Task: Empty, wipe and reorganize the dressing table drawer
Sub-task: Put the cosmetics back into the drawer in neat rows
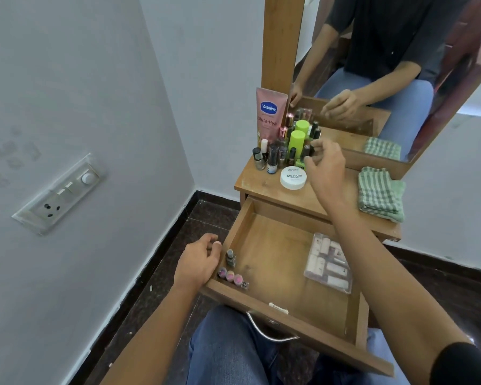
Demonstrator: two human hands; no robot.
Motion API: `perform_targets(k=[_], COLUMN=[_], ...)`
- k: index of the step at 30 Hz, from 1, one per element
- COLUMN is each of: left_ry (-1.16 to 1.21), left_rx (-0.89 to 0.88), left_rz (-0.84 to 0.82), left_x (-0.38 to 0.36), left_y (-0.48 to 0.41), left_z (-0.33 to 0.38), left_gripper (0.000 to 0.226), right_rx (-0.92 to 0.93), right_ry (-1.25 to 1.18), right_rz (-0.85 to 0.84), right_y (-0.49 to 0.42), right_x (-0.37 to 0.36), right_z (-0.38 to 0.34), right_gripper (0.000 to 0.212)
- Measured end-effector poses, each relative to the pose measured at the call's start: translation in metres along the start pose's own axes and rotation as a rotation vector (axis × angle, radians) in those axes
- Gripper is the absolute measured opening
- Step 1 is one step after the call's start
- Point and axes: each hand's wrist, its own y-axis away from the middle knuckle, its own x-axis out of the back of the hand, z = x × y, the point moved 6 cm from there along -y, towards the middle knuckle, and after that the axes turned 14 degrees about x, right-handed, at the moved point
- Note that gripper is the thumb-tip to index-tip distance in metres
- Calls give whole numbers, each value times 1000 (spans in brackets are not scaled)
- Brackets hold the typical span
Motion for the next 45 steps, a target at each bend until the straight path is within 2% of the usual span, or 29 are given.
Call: perform_targets(k=[7, 13, 16, 25, 30, 32, 38, 42, 45], left_ry=[-3, -4, -10, -29, -43, -39, -26, -27, -29], left_rx=[-1, -2, -2, 5, 13, 15, 17, 10, 3], left_rz=[-5, 2, 6, 2, 7, 2, -6, -2, -3], left_x=[0, 0, 0, 0, 0, 1, 1, 2, 1], left_y=[0, -1, 0, 0, 1, 1, 1, 2, 2], left_z=[0, 1, 0, 2, 2, 3, 3, 3, 3], left_gripper=[34, 34, 33, 34, 33, 33, 33, 33, 34], right_rx=[10, 67, 72, 146, 217, 291, 529, 581, 499], right_ry=[66, 24, 30, 194, 87, 24, 50, 119, 49], right_rz=[-71, -221, -245, -195, -12, 7, -285, -270, -253], right_y=[-17, -22, -23, -22, -15, -1, 79, 97, 104], right_x=[8, -5, -10, -8, 23, 33, -17, -43, -55], right_z=[30, 21, 20, 10, -5, -21, -58, -74, -71], right_gripper=[42, 35, 29, 10, 7, 8, 9, 15, 14])
